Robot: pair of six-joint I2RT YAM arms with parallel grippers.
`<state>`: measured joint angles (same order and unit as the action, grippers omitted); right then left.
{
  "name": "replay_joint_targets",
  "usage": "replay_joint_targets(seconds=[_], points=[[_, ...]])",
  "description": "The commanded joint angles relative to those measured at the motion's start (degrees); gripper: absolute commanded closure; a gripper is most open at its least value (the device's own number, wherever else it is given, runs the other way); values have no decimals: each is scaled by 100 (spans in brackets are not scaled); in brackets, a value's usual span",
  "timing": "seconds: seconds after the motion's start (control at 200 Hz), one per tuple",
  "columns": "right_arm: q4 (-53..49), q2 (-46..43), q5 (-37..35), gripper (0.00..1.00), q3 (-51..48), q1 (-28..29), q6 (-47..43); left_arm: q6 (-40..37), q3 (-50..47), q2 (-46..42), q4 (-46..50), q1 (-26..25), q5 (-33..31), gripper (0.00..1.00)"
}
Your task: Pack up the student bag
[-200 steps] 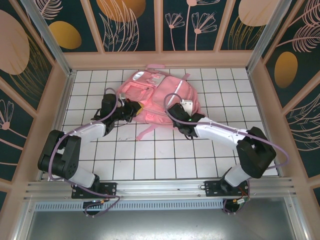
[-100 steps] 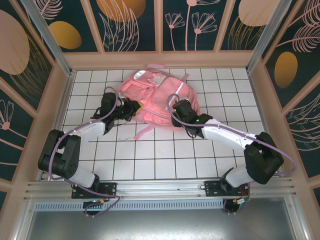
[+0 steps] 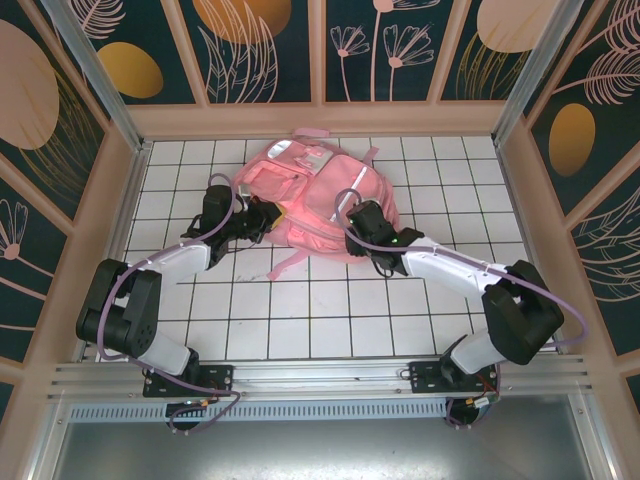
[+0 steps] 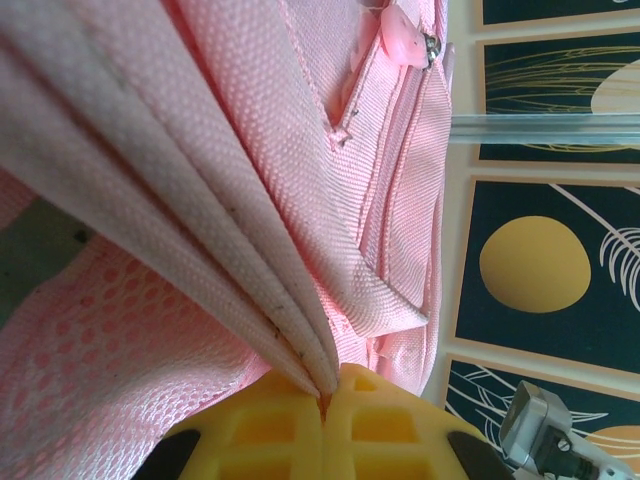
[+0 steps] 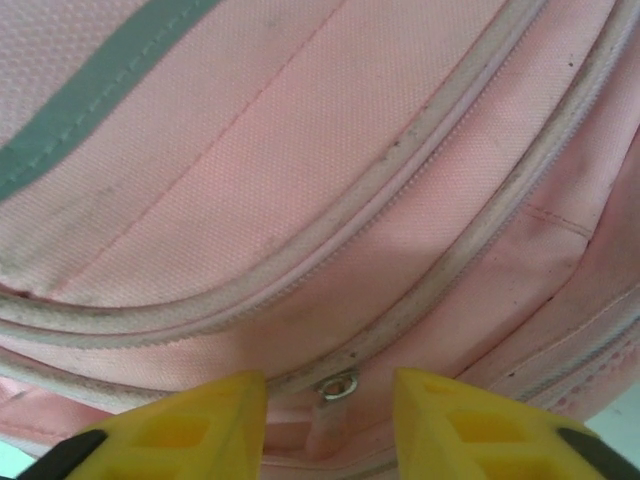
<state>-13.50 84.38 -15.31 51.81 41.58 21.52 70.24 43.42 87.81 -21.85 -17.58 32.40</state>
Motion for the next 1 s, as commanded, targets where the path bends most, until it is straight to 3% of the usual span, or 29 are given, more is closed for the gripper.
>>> replay_joint_targets(seconds=[0.0,0.13,0.43,0.706,0.896,0.996], points=[[-184,-236,138,54,-229,-1,151,-147,228,-18,-255,30,1,100],[-65,-274,468,52,-356,8,16,-157,231,-7,-252,32,-6,100],[13,358,61,65,44,-49,-122,-159,246,-17,-236,35,23,100],[601,531,270,67,-4,-98,-510,-170,264,-45,-211,32,32,100],[682,550,-121,93,79,-89,-754,-194,238,-44,-184,50,-7,100],[560,277,-449,100,43,-54,-743,-233,200,-61,-149,126,-63,100]])
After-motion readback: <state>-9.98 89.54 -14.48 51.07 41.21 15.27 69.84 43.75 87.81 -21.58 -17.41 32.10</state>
